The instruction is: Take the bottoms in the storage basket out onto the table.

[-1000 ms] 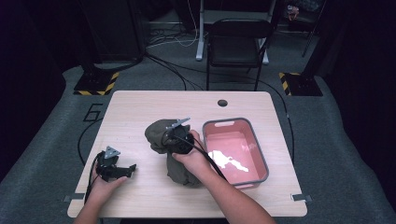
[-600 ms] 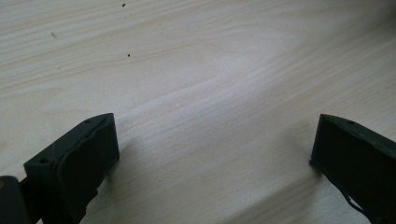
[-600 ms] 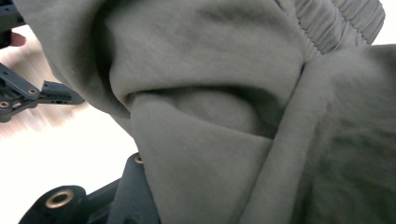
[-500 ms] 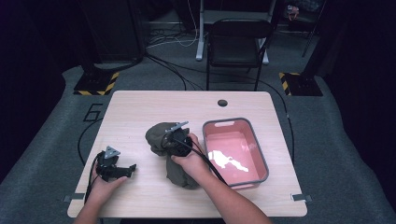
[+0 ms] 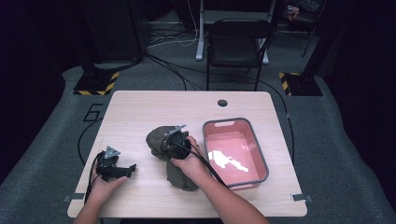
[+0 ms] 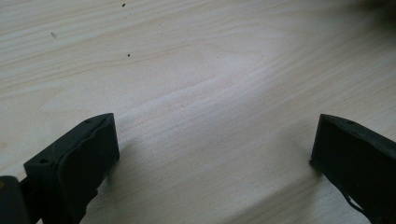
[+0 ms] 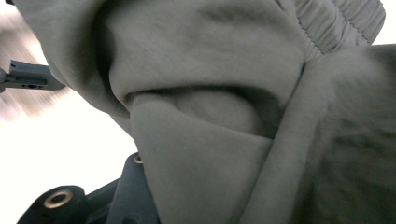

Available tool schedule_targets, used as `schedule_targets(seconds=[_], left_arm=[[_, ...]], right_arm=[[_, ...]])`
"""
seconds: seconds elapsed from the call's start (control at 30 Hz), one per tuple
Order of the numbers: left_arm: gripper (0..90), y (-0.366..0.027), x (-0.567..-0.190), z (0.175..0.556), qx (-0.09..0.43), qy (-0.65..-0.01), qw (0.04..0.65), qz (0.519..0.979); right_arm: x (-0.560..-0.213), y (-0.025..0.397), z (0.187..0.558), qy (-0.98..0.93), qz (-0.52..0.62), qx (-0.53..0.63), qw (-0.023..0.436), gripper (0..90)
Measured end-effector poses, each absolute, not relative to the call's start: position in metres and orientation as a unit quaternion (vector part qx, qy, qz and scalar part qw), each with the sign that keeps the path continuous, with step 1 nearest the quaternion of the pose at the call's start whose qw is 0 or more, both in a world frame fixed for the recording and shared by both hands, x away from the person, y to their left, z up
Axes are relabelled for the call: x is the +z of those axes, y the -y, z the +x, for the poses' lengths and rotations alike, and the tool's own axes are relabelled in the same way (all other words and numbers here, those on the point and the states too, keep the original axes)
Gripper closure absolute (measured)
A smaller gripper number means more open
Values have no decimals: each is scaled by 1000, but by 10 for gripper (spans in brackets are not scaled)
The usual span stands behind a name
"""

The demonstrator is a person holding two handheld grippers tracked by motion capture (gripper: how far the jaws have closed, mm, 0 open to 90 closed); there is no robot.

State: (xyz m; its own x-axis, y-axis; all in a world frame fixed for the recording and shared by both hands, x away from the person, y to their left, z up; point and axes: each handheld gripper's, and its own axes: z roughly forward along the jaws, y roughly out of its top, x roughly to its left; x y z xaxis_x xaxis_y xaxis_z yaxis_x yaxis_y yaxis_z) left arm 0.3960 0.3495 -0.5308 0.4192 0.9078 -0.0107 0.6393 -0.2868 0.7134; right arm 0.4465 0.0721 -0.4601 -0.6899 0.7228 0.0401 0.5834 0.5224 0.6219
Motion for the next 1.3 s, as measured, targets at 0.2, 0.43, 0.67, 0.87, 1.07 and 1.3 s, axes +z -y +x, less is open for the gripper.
schedule_targets(seconds=[0.2,0.43,0.67,0.87,1.07,1.3], left_arm=[[6,-349,-531,396,205,-496,329,776],[5,-349,-531,396,206,-497,330,776],[5,-349,-531,396,205,-496,329,777],[6,-349,-531,396,205,-496,329,776],[5,-349,-531,396,205,-496,329,777],[5,-349,-531,396,205,-496,329,777]], right_arm=[[-465,-75,447,-867,378,304,111,589],[-472,-76,446,-867,377,305,114,577],[-475,-78,445,-869,376,302,111,534],[-480,-78,445,-872,375,295,110,497],[-482,-80,445,-873,374,291,110,477],[-482,-80,445,-873,380,288,106,419]])
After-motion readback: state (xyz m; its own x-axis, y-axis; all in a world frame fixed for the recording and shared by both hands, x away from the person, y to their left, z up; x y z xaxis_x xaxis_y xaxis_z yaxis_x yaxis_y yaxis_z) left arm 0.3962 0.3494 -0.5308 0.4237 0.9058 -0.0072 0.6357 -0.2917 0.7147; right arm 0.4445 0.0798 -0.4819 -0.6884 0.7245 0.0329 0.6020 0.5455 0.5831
